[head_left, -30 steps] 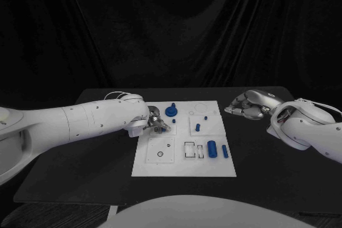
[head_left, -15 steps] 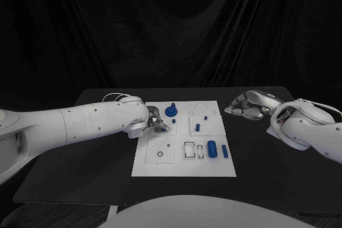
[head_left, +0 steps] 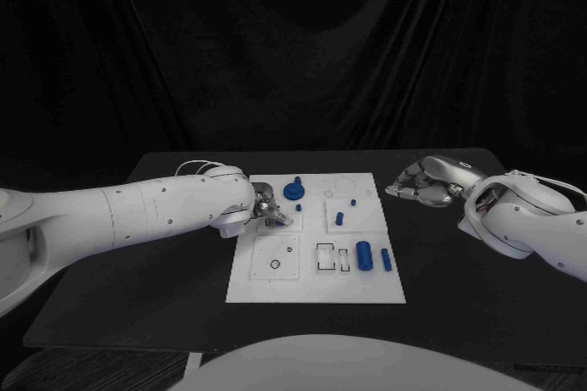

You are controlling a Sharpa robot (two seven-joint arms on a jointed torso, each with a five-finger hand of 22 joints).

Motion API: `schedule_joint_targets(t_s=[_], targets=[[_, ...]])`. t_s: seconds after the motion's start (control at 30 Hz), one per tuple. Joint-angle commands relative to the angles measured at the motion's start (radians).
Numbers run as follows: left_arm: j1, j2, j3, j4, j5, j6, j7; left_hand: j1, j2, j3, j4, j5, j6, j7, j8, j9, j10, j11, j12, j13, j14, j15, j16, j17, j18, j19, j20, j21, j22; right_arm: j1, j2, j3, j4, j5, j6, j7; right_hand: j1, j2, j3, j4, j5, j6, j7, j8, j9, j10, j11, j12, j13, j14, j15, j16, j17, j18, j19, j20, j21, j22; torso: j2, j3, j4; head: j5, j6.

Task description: Assemble the parts on the task board

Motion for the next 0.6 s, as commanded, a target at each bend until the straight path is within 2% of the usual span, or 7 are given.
schedule_joint_targets(t_s=[0.03,0.07,0.23,0.43,0.6], targets=[[-0.007,0.003,-0.002,0.000,-0.002,0.000,0.021,0.024,0.002,0.013,-0.018,0.047,-0.004,-0.007,0.004,-0.006,0.104,0.000,0.003,0.263,0.106,0.003,-0.004,0.263,0.007,-0.007,0.001,-0.007,0.193,-0.003,-0.001,0.001,0.000,-0.002,0.008,-0.008,0.007,-0.001,-0.002,0.003,0.006,-0.005,-0.001,-0.001,0.000,0.103,0.008,0.004,0.263,0.083,0.006,-0.006,0.157,0.014,0.021,0.004,-0.006,0.201,0.000,0.0003,0.0003,-0.002,0.000],[-0.008,0.003,-0.002,0.000,-0.002,0.001,0.023,0.032,0.004,0.021,-0.026,0.065,-0.003,-0.009,0.005,-0.008,0.104,-0.001,0.003,0.263,0.106,0.002,-0.004,0.263,0.007,-0.007,0.000,-0.008,0.193,-0.003,-0.001,0.001,0.000,-0.002,0.009,-0.009,0.007,-0.001,-0.002,0.003,0.006,-0.005,-0.001,-0.001,0.000,0.103,0.008,0.004,0.263,0.083,0.006,-0.006,0.157,0.014,0.021,0.004,-0.006,0.201,0.001,0.0003,0.0002,-0.002,0.000],[-0.009,0.004,-0.002,-0.003,-0.002,0.004,0.030,0.064,0.007,0.075,-0.064,0.111,0.000,-0.014,0.009,-0.015,0.104,-0.006,0.003,0.263,0.106,-0.002,-0.004,0.263,0.008,-0.008,-0.004,-0.010,0.192,-0.005,-0.001,0.001,-0.001,-0.002,0.013,-0.011,0.009,0.000,-0.001,0.002,0.007,-0.006,-0.001,-0.002,0.000,0.103,0.008,0.004,0.263,0.083,0.006,-0.007,0.156,0.014,0.020,0.004,-0.008,0.200,0.001,-0.0003,-0.0001,-0.002,0.000],[-0.010,0.002,-0.002,-0.003,-0.002,-0.001,0.040,0.069,-0.002,0.159,-0.107,0.187,0.007,-0.017,0.021,-0.016,0.104,-0.010,0.003,0.263,0.106,-0.006,-0.004,0.263,0.008,-0.008,-0.008,-0.010,0.193,-0.008,-0.001,0.001,-0.001,-0.002,0.015,-0.012,0.011,0.001,0.000,0.001,0.009,-0.006,-0.001,-0.002,0.000,0.103,0.008,0.004,0.263,0.083,0.006,-0.007,0.156,0.015,0.019,0.004,-0.010,0.199,0.001,-0.0001,-0.0003,-0.002,0.000],[-0.011,-0.001,-0.002,0.000,-0.002,-0.015,0.053,0.064,0.001,0.210,-0.124,0.196,0.013,-0.019,0.031,-0.012,0.104,-0.012,0.003,0.263,0.106,-0.008,-0.004,0.263,0.008,-0.008,-0.010,-0.010,0.193,-0.010,-0.002,0.001,-0.002,-0.002,0.017,-0.014,0.011,0.001,0.000,0.001,0.009,-0.006,-0.001,-0.002,0.000,0.103,0.008,0.004,0.263,0.083,0.006,-0.007,0.156,0.015,0.019,0.004,-0.010,0.199,0.001,0.0002,0.0001,-0.003,0.000]])
